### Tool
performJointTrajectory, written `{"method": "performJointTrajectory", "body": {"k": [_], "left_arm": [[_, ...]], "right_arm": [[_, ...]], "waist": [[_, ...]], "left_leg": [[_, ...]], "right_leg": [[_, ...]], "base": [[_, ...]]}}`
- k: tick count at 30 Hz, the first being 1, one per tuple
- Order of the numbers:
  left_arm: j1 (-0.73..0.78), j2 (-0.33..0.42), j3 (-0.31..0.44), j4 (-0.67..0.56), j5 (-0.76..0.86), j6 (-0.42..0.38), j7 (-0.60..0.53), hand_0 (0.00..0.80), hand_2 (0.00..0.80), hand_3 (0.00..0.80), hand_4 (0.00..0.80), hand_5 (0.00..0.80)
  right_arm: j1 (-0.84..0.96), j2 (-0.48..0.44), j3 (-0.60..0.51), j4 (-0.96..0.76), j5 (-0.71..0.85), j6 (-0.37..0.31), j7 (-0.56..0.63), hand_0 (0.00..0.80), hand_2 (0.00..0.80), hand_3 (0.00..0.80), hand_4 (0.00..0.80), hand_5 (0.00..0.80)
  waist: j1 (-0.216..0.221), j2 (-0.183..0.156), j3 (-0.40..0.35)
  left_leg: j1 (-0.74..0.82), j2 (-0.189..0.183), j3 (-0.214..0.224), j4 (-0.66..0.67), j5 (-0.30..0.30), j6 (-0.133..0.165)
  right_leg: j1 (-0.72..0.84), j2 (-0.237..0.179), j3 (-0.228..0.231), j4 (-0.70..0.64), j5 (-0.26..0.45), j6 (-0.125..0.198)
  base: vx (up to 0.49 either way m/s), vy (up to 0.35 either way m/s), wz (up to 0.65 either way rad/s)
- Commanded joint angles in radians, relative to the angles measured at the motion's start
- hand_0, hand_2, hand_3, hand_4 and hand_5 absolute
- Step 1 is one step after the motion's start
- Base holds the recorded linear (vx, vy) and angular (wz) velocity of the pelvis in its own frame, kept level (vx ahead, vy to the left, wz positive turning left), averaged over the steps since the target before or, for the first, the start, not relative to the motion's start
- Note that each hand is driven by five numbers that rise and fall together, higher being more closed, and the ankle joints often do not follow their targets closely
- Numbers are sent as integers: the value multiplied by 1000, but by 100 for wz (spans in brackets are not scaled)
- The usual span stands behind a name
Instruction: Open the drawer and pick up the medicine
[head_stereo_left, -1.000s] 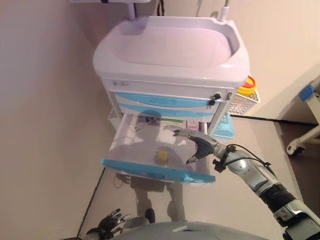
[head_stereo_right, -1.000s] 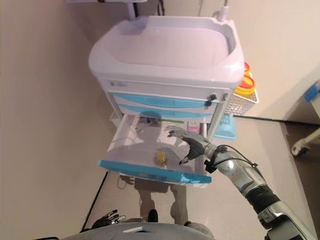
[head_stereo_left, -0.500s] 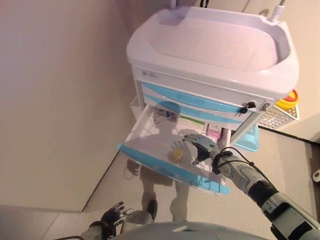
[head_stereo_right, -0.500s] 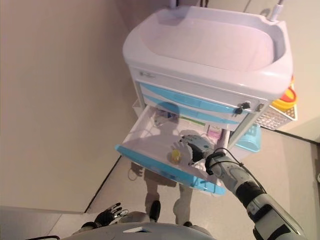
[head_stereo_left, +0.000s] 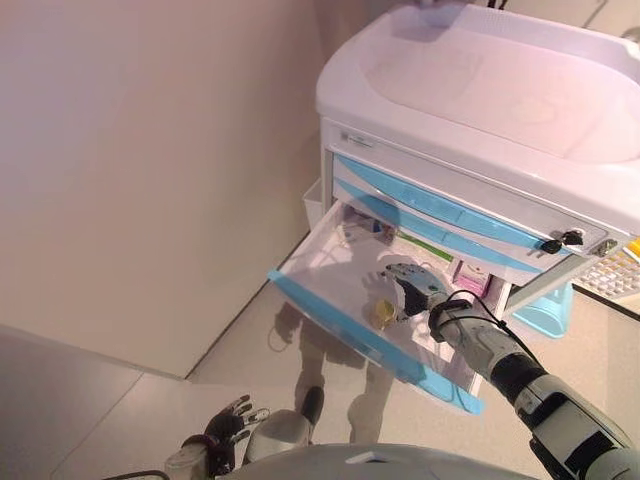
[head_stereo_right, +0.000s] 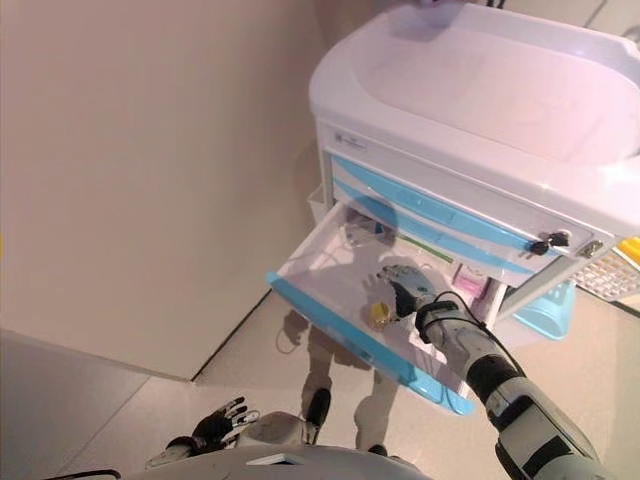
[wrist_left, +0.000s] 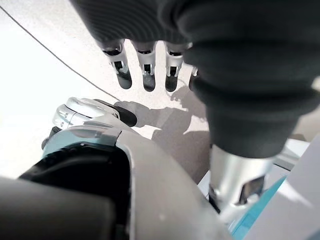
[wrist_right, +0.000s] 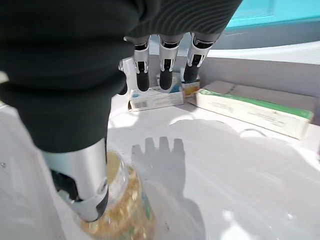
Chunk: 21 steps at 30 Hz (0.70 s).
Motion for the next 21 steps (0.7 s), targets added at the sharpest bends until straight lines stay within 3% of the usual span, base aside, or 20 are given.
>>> {"method": "performJointTrajectory", "body": {"k": [1, 13, 21], "left_arm": [[-16, 5, -66, 42, 32, -10, -17, 0, 0, 0, 0, 0], [-15, 16, -46, 57, 64, -29, -38, 0, 0, 0, 0, 0], [-33, 13, -44, 76, 79, -36, -25, 0, 0, 0, 0, 0]], "right_arm": [[-65, 10, 62, -23, -40, -5, 1, 0, 0, 0, 0, 0], [-74, 30, 101, 5, -91, -3, 47, 0, 0, 0, 0, 0], [-75, 55, 125, 39, -102, 16, 108, 0, 0, 0, 0, 0]], "waist": [[46, -27, -7], [74, -37, -13], [84, -57, -14]], "left_leg": [[23, -13, 27, 29, -95, -24], [8, -7, 11, 27, -85, -33], [22, 4, 8, 18, -101, -41]], "right_leg": [[-60, -71, -3, 88, 46, 37], [-60, -70, -31, 95, 38, 37], [-50, -60, -18, 97, 14, 38]], "base": [[16, -5, 13], [8, -11, 13], [34, -48, 6]]}}
